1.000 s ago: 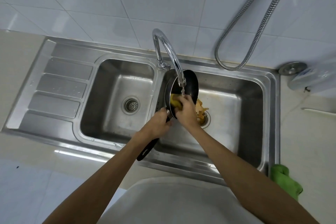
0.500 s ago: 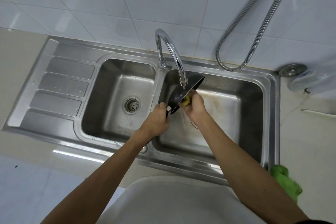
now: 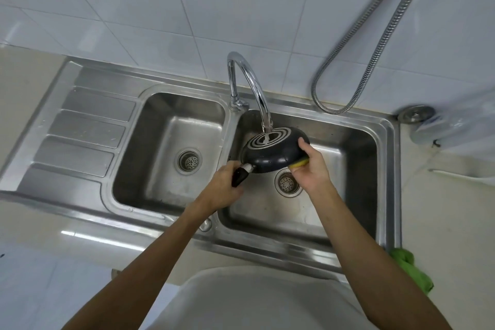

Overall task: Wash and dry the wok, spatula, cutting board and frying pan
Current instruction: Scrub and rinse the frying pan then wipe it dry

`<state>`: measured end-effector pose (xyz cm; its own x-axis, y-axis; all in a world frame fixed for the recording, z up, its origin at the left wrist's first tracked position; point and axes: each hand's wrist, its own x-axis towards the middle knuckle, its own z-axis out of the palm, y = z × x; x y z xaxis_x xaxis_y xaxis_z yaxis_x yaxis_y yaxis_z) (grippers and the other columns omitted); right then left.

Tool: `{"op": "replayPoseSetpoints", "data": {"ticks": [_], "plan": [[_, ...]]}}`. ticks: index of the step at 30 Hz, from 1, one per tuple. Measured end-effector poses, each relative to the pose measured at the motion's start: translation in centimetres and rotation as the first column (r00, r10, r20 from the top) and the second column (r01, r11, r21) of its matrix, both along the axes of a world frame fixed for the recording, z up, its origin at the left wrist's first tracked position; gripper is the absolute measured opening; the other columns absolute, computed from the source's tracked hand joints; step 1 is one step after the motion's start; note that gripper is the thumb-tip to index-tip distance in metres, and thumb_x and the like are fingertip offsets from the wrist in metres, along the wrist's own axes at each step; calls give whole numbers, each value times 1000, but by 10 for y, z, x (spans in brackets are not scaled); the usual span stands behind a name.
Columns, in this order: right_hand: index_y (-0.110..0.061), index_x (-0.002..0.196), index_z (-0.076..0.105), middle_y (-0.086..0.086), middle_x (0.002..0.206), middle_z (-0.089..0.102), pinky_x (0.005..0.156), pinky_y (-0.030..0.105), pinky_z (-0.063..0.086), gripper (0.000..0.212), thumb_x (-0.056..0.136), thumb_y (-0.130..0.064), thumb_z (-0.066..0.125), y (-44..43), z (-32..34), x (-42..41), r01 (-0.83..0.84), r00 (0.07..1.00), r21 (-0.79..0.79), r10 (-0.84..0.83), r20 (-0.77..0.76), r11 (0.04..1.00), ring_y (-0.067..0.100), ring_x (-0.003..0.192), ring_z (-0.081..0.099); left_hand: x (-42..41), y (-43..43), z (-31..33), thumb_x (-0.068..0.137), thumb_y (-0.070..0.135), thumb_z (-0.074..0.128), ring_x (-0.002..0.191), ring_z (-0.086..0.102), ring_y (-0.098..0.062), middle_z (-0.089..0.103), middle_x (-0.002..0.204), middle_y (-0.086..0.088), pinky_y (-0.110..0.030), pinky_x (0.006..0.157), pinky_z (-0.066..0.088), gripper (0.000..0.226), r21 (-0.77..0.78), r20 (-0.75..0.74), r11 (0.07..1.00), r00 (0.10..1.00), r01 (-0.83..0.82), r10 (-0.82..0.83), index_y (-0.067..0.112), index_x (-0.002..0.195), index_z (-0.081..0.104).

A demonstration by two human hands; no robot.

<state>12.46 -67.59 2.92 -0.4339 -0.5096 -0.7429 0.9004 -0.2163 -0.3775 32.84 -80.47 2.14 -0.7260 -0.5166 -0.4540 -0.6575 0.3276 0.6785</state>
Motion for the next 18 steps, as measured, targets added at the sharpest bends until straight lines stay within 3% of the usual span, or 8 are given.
{"op": "replayPoseSetpoints", "data": {"ticks": [3, 5, 9, 15, 18], "plan": [[-1, 131, 59, 18, 126, 68, 108, 49, 46, 39, 95, -14, 63, 15, -4, -1, 21, 1000, -25, -20, 18, 999, 34, 122, 63, 11, -9, 1, 84, 28, 72, 53, 59, -14, 65, 69, -1, -28, 46, 45, 22, 442, 127, 884, 986, -152, 106, 12, 97, 61], [-1, 132, 58, 17, 129, 67, 112, 50, 42, 39, 96, -16, 62, 22, -7, -1, 13, 1000, -17, -13, 21, 1000, 34, 125, 60, 17, -13, 1, 85, 44, 73, 47, 51, -13, 56, 62, 1, -26, 40, 41, 35, 650, 180, 739, 981, -177, 76, 10, 91, 66], [-3, 131, 60, 16, 130, 66, 112, 48, 42, 37, 97, -18, 61, 32, -8, 2, 25, 999, 10, -25, 39, 1000, 31, 126, 60, 15, -10, 2, 85, 58, 69, 44, 44, -12, 52, 61, 3, -22, 38, 34, 45, 680, 229, 699, 970, -222, 86, 13, 88, 66], [-5, 129, 63, 14, 126, 69, 108, 45, 47, 38, 94, -20, 67, 44, -12, 6, 38, 998, 34, -39, 39, 999, 29, 121, 63, 15, -12, 6, 91, 55, 65, 46, 43, -13, 55, 65, -1, -22, 38, 34, 42, 762, 238, 608, 970, -222, 56, 14, 88, 60], [-7, 128, 64, 11, 127, 69, 98, 42, 56, 43, 88, -22, 72, 48, -12, 5, 27, 999, 51, -29, 45, 998, 28, 117, 66, 13, -6, 7, 93, 54, 62, 44, 40, -12, 51, 61, 2, -22, 37, 31, 41, 682, 196, 702, 976, -204, 92, 14, 84, 58]]}}
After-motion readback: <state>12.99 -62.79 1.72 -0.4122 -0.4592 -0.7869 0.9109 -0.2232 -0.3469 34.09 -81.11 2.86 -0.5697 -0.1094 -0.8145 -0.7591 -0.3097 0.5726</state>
